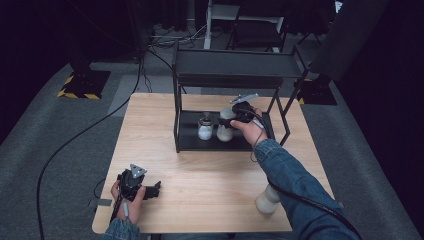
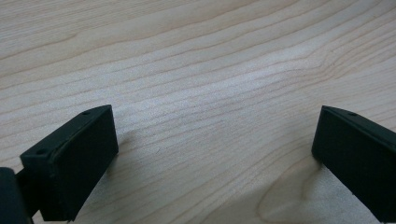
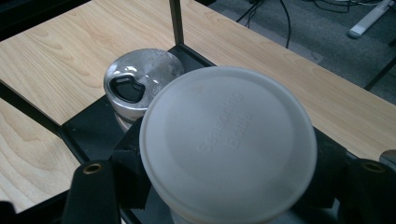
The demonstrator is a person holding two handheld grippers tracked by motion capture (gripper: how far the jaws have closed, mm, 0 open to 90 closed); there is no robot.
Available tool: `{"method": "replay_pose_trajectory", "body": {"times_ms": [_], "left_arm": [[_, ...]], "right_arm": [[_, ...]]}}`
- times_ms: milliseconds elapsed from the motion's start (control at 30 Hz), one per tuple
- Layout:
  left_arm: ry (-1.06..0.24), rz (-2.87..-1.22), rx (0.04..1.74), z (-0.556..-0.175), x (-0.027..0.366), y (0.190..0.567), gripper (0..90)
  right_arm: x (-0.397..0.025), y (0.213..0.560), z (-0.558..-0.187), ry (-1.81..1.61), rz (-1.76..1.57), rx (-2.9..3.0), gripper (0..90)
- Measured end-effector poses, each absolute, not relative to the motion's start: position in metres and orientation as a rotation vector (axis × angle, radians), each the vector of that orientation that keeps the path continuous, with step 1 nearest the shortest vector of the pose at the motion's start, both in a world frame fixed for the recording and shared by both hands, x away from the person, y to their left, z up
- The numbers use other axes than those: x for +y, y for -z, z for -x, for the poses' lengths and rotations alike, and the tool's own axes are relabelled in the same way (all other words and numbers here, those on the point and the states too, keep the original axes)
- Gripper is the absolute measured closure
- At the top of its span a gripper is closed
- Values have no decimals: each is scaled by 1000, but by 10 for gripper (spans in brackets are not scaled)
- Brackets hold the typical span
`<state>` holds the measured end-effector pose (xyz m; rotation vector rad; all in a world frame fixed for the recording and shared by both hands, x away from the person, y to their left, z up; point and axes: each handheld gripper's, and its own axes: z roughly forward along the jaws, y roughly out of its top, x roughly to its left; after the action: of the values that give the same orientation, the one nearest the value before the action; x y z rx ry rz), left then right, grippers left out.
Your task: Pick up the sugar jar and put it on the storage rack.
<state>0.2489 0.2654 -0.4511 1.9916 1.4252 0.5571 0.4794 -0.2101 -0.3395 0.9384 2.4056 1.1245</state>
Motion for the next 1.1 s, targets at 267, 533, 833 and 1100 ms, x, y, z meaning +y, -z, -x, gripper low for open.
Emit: {"method": "replay_pose_trajectory", "body": {"times_ms": [267, 533, 833, 1100], "left_arm": [[-557, -1989, 1426, -249, 265, 451, 3], [-557, -1990, 1426, -249, 265, 451, 3], [-557, -1993, 1425, -249, 265, 451, 2], [-556, -1992, 1425, -249, 265, 451, 3]], "right_arm": [[-212, 346, -481, -1118, -968, 2403, 334], [-214, 349, -481, -1130, -980, 2402, 331], [-225, 340, -474, -1209, -974, 2346, 231], [-236, 322, -458, -1242, -961, 2318, 206]]}}
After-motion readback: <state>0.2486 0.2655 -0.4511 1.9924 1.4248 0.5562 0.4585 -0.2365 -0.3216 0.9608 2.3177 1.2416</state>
